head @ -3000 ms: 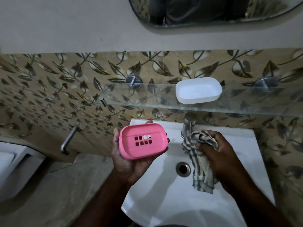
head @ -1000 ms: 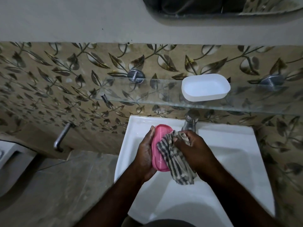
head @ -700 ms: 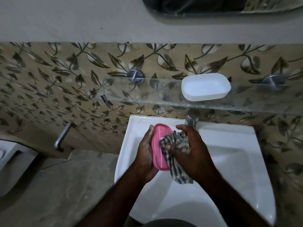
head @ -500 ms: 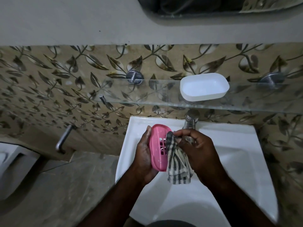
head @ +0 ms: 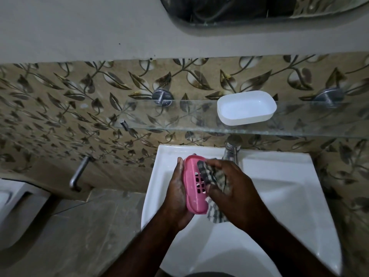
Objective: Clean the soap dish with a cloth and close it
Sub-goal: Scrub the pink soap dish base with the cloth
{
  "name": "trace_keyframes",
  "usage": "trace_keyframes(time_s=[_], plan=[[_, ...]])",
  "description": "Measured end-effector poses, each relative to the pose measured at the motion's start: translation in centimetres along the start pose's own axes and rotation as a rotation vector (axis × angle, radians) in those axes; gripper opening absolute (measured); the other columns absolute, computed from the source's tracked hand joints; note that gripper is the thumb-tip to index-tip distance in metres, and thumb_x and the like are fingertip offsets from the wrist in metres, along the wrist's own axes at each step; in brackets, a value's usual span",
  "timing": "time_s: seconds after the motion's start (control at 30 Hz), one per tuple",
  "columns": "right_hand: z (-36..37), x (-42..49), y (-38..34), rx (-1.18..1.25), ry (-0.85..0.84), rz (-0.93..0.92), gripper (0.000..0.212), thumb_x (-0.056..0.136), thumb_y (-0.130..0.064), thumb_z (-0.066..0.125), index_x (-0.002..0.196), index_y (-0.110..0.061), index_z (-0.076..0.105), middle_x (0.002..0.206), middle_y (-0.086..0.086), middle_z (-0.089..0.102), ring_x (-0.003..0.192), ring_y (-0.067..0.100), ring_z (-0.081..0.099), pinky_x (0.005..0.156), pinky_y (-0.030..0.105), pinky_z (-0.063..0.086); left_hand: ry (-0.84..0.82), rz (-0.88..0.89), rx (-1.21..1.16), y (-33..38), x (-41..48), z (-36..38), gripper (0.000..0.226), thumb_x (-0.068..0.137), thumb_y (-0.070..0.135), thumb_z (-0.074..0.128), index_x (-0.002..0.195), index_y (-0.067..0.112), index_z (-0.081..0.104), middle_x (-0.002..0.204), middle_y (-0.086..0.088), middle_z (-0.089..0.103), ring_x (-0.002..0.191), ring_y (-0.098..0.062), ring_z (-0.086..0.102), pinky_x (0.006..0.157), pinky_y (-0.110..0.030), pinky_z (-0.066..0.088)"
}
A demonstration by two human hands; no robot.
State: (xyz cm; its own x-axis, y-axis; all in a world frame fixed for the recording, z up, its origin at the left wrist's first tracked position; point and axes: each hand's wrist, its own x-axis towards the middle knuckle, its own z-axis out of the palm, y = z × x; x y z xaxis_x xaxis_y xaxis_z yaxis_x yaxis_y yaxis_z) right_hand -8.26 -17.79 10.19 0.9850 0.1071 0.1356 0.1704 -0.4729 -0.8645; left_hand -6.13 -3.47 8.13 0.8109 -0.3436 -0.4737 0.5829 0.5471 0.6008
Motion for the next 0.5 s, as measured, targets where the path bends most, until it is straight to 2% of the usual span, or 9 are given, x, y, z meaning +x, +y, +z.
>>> trace_keyframes(time_s=[0.13,0.23,0.3,0.4,0.5], plan=[[-0.1,1.2,-1.8,-0.207,-0.040,-0.124,0.049,0.076,-0.016,0.056,0.125,-0.019,0.062,0.136,0.001,0.055,0.123,0.011,0.047,0.105,0.009,0.027,0.009,-0.011,0.021,0.1,0.3,0.4,0.065,0.090,0.063,0.034,0.108,0.015,0.075,0.113,-0.014,0.071,0.102,-0.026,0.069,0.083,-0.037,0.055],[0.9,-0.7,-1.6,-0.321,-0.141,-0.266,0.044,0.075,-0.013,0.055,0.118,-0.016,0.067,0.131,0.005,0.060,0.116,0.020,0.052,0.105,0.020,0.033,0.012,-0.007,0.003,0.6,0.6,-0.1,0.066,0.087,0.065,0.036,0.094,0.015,0.079,0.100,-0.013,0.072,0.090,-0.025,0.070,0.079,-0.035,0.055],[1.2,-2.3,-1.3,-0.338,-0.202,-0.303,0.042,0.078,-0.016,0.051,0.117,-0.018,0.066,0.133,0.002,0.058,0.114,0.019,0.052,0.103,0.018,0.031,0.023,-0.021,0.017,0.9,0.5,-0.5,0.068,0.084,0.069,0.038,0.090,0.015,0.079,0.096,-0.016,0.069,0.084,-0.026,0.067,0.079,-0.035,0.053],[1.0,-0.8,-0.7,-0.390,-0.179,-0.302,0.040,0.082,-0.012,0.050,0.119,-0.014,0.066,0.132,0.009,0.060,0.114,0.028,0.056,0.098,0.026,0.033,0.058,-0.016,0.078,0.7,0.2,0.2,0.067,0.086,0.065,0.038,0.113,0.012,0.070,0.107,-0.017,0.070,0.095,-0.028,0.069,0.088,-0.038,0.052],[0.3,2.4,-1.1,-0.409,-0.063,-0.271,0.036,0.079,-0.006,0.059,0.114,-0.009,0.069,0.128,0.013,0.063,0.104,0.032,0.061,0.089,0.028,0.035,0.049,0.033,0.096,0.7,0.1,0.9,0.058,0.090,0.056,0.037,0.120,0.015,0.065,0.117,-0.013,0.070,0.105,-0.024,0.068,0.092,-0.038,0.050]])
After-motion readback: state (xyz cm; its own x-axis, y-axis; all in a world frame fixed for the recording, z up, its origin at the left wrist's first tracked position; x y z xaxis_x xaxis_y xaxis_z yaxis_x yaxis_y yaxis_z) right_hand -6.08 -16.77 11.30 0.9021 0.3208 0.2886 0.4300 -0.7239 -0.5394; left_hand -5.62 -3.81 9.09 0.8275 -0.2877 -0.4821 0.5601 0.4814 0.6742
